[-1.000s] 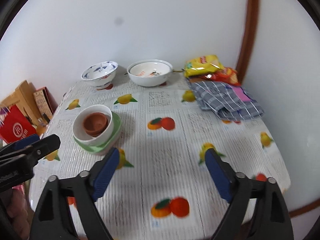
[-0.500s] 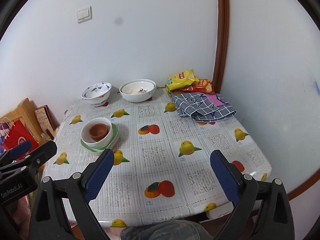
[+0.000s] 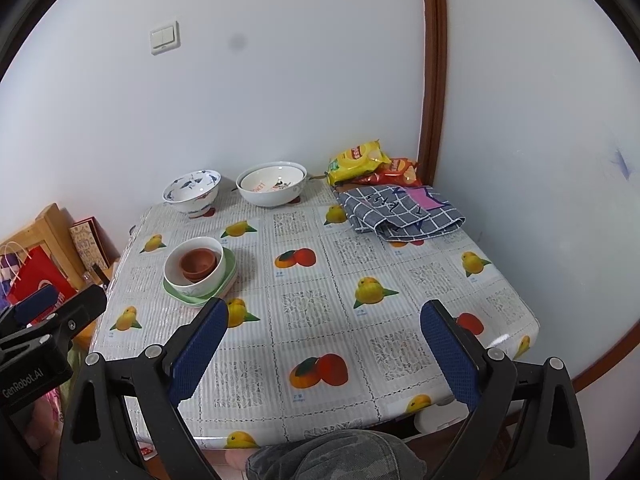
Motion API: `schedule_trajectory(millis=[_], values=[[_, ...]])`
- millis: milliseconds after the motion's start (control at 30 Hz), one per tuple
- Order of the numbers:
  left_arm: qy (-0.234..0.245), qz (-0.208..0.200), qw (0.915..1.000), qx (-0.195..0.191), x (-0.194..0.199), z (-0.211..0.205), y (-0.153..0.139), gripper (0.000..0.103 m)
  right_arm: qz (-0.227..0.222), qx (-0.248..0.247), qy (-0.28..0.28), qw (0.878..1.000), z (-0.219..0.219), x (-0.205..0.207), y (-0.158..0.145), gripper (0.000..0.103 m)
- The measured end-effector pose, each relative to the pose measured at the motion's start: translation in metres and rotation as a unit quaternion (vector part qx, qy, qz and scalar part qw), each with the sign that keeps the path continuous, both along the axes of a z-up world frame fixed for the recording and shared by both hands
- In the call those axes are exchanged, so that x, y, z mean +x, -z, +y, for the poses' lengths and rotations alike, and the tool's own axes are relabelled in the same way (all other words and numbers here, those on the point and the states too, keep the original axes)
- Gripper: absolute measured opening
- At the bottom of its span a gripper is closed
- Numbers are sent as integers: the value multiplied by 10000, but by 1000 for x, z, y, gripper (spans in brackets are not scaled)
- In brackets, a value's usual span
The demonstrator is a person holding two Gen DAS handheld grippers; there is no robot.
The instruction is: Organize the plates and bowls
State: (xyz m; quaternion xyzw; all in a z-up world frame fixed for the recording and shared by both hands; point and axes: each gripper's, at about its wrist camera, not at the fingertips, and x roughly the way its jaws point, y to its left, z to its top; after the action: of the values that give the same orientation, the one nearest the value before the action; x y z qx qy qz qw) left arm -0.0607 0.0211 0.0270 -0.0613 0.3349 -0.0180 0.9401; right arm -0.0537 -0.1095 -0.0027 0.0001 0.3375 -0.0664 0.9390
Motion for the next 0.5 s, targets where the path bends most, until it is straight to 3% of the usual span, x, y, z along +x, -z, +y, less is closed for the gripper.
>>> schedule_trajectory(millis=[500], values=[[40, -4, 10000, 28, -2, -4, -1, 98, -52, 35, 16, 10000, -3, -4, -1, 96]])
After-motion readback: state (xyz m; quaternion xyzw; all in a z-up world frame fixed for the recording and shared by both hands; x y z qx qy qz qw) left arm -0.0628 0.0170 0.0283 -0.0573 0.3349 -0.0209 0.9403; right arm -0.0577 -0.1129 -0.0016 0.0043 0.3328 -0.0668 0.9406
